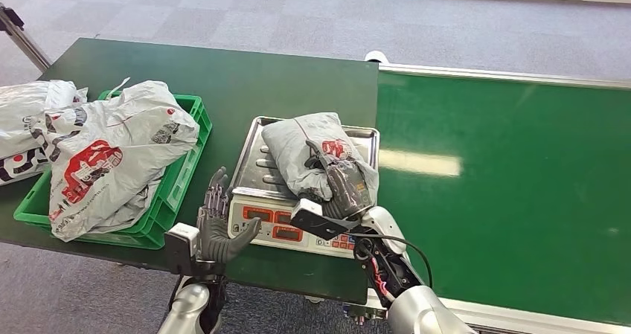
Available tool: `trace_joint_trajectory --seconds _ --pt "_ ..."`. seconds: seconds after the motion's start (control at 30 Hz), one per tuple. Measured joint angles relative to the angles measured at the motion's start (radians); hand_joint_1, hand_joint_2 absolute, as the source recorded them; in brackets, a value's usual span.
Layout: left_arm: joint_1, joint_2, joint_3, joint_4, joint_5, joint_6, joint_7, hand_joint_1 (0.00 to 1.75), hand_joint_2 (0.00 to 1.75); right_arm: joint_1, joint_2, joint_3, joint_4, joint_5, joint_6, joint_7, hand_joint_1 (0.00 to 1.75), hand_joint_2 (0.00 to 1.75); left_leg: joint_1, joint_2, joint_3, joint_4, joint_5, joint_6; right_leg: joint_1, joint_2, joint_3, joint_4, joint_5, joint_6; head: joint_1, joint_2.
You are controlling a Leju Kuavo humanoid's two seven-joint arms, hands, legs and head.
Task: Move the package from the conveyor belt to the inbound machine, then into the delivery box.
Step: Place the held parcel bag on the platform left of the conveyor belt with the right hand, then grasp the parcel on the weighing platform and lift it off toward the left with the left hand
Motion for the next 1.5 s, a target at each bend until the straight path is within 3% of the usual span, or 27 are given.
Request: trace_joint_trajectory --seconds 0.13,0.37,0.47,0.7,1.0,1.17,1.27,1.5 --pt "0.006 0.000 0.000 -0.006 0.000 0.008 0.000 0.00 1.75 0.018 -0.007 0.013 -0.026 -0.114 0.027 0.000 0.00 1.75 0.000 0.000 0.000 0.000 0.000 0.000 0.000 0.000 0.000 0.000 0.000 0.000 0.000 0.000" --pt "0.009 0.000 0.000 -0.010 -0.001 0.017 0.000 0.00 1.75 0.123 -0.059 0.158 -0.212 -0.625 0.109 -0.001 0.00 1.75 0.000 0.000 -0.001 0.000 0.000 0.000 0.000 0.000 -0.001 0.000 0.000 0.000 0.000 0.000" --pt "0.007 0.000 -0.002 -0.009 -0.003 0.015 0.000 0.00 1.75 0.197 -0.102 0.229 -0.379 -0.754 0.126 -0.002 0.00 1.75 0.000 -0.001 -0.001 0.000 0.000 0.000 0.000 0.000 -0.002 0.000 0.000 0.000 0.000 0.000" --pt "-0.022 0.000 -0.009 0.006 -0.005 0.013 0.000 0.00 1.75 0.319 -0.173 0.310 -0.699 -0.796 0.058 -0.003 0.00 1.75 0.000 0.000 -0.003 0.000 0.000 0.000 0.000 0.000 -0.003 0.000 0.000 0.000 0.000 0.000" --pt "-0.054 -0.001 -0.011 0.033 -0.005 0.008 0.000 0.00 1.75 0.374 -0.210 0.336 -0.869 -0.801 0.025 -0.003 0.00 1.75 0.000 0.000 -0.002 0.000 0.000 0.000 0.000 0.000 -0.003 0.000 0.000 0.000 0.000 0.000" --pt "-0.063 -0.004 -0.010 0.043 -0.005 0.006 0.000 0.00 1.75 0.420 -0.221 0.337 -0.958 -0.783 -0.072 -0.003 0.00 1.75 0.000 -0.001 -0.003 0.000 -0.001 0.000 0.000 0.000 -0.003 0.000 0.000 0.000 0.000 0.000" --pt "-0.062 -0.007 -0.009 0.043 -0.009 0.007 0.000 0.00 1.75 0.463 -0.228 0.313 -0.991 -0.807 -0.106 -0.003 0.00 1.75 0.000 -0.001 -0.003 0.000 -0.001 0.000 0.000 0.000 -0.003 0.000 -0.001 0.000 0.000 0.000" --pt "-0.060 -0.011 -0.009 0.043 -0.021 0.014 0.000 0.00 1.75 0.543 -0.231 0.177 -1.028 -0.827 -0.065 -0.003 0.00 1.75 0.000 -0.001 -0.003 0.000 -0.001 0.000 0.000 0.000 -0.003 0.000 -0.001 0.001 0.000 0.000"
